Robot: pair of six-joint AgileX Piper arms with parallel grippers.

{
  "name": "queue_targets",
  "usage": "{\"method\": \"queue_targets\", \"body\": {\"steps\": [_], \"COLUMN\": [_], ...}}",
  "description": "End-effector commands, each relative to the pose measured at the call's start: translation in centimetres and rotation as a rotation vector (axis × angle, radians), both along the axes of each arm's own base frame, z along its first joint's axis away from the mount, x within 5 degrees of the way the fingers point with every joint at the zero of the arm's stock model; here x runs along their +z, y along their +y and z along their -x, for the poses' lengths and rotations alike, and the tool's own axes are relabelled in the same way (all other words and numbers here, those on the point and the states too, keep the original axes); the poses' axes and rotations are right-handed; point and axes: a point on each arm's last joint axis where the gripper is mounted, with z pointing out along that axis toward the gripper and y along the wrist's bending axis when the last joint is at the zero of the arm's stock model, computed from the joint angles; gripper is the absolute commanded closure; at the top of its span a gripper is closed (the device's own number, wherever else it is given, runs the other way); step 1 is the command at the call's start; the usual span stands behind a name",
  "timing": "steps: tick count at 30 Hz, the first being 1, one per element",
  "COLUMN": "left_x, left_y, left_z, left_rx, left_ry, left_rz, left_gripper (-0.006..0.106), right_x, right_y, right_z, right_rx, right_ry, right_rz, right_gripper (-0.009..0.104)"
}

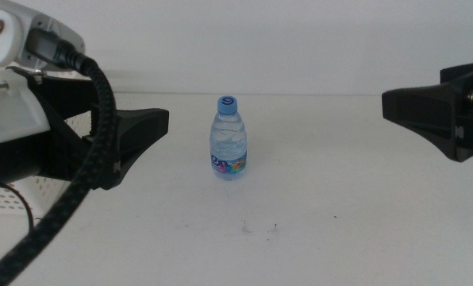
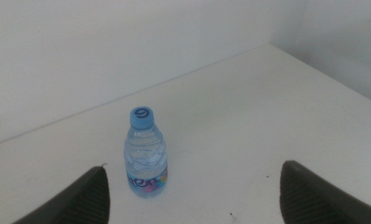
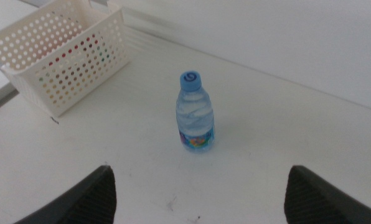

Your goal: Use arms to grab the bottles and put them into the dustbin to the left of the table.

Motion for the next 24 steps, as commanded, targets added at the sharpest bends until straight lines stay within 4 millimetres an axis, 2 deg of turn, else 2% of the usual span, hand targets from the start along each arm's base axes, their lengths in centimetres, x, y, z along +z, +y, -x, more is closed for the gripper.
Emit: {"method": "queue_targets", "body": {"steps": [1,10,13,15,18,19,22,24], "left_x": [0.4,0.4,1.0,0.5,-2.5,-4.2,-9.3,-11.9], "left_y": [0.0,0.0,0.5,0.5,0.0,-0.2,-0.2,-0.4], "left_z": [0.0,0.0,-0.4,-1.2,-2.1,-2.2,-2.7,-3.2], "left_rx": [0.006,0.006,0.038,0.084,0.101,0.081,0.109,0.122], "left_ry": [-0.014,-0.014,-0.136,-0.197,-0.326,-0.359,-0.241,-0.157], "left_rz": [0.018,0.018,-0.067,-0.027,0.053,0.078,0.137,0.104], "left_gripper": [0.007,0.007,0.007,0.007,0.007,0.007,0.007,0.007], "right_x": [0.6,0.6,0.6,0.6,0.6,0.6,0.6,0.6], "right_y": [0.0,0.1,0.1,0.1,0.1,0.1,0.1,0.1], "right_z": [-0.1,-0.1,-0.1,-0.1,-0.1,-0.1,-0.1,-0.1], "right_rx": [-0.002,-0.003,-0.003,-0.003,-0.003,-0.003,-0.003,-0.003], "right_ry": [-0.040,-0.040,-0.040,-0.040,-0.040,-0.038,-0.038,-0.038], "right_rz": [-0.024,-0.027,-0.027,-0.027,-0.027,-0.026,-0.026,-0.026], "right_gripper": [0.011,0.011,0.011,0.011,0.011,0.011,0.011,0.011]}}
